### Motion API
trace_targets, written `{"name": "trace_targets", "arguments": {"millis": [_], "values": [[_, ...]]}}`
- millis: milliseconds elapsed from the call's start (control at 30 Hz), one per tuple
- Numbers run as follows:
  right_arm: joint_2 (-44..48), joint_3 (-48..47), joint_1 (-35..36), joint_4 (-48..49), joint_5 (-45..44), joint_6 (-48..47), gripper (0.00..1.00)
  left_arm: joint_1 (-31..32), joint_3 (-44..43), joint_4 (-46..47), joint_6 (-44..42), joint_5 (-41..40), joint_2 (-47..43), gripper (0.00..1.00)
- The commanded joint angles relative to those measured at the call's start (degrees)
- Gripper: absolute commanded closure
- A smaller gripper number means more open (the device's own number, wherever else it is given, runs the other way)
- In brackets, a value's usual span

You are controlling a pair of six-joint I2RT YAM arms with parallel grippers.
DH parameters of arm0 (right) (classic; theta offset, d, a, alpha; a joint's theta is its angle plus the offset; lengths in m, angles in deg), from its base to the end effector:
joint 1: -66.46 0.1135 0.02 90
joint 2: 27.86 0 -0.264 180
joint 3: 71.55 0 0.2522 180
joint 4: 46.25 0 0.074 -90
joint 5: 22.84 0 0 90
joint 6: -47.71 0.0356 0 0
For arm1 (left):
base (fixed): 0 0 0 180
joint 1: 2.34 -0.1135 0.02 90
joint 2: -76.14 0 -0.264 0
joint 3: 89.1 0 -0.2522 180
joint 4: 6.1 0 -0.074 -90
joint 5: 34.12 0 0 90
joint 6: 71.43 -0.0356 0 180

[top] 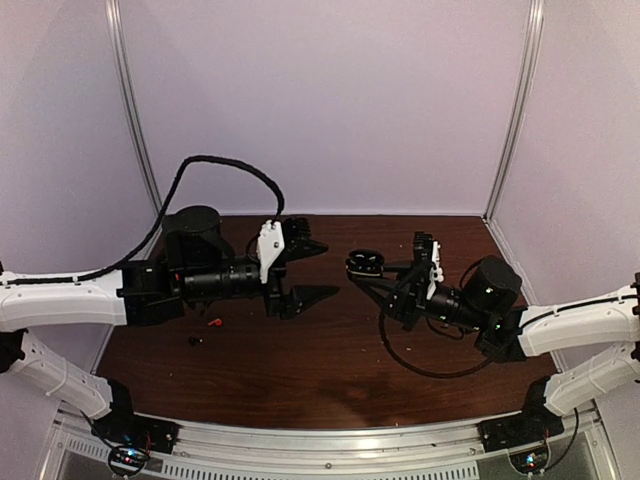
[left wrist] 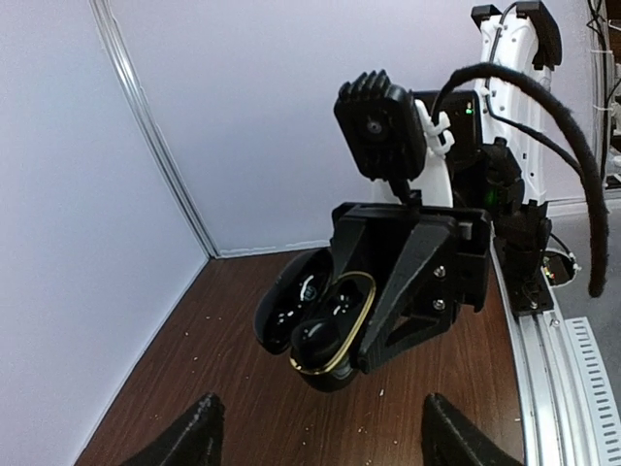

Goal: Insert the wireless bluetooth earbuds into the charging case
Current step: Insert the left earbud into the left side groove of the charging case, then adjust the left earbud in the left side groove of the charging case.

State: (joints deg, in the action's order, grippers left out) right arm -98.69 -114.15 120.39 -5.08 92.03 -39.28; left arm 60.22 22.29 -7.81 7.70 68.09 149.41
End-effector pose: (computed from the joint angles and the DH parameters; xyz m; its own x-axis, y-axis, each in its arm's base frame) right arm 0.1405 0.2183 0.2674 0.0805 0.1914 -0.9782 -0.9802 0.1931 -0.0429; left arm 0.1332 -0.2728 0.3338 0.1316 0.1465 -0.9804 0.9566 0.2406 0.1644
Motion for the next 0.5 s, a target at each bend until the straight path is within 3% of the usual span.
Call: {"name": "trace_targets", "arguments": {"millis": [0, 267, 467], "values": [[2.1, 0.7, -0.1, -0.9, 3.6, -0.1, 1.00, -0.3, -0.8, -1.8, -1.2, 1.5, -3.2, 0.33], [3.1, 0.3, -0.1, -5.0, 8.7, 0.8, 1.00, -0.3, -7.8, -15.9, -7.1, 6.8, -1.7, 0.70], [2.8, -0.2, -0.1, -6.5, 8.9, 0.6, 1.00, -0.4, -9.3, -15.3, -6.0, 7.5, -0.9, 0.80]]}}
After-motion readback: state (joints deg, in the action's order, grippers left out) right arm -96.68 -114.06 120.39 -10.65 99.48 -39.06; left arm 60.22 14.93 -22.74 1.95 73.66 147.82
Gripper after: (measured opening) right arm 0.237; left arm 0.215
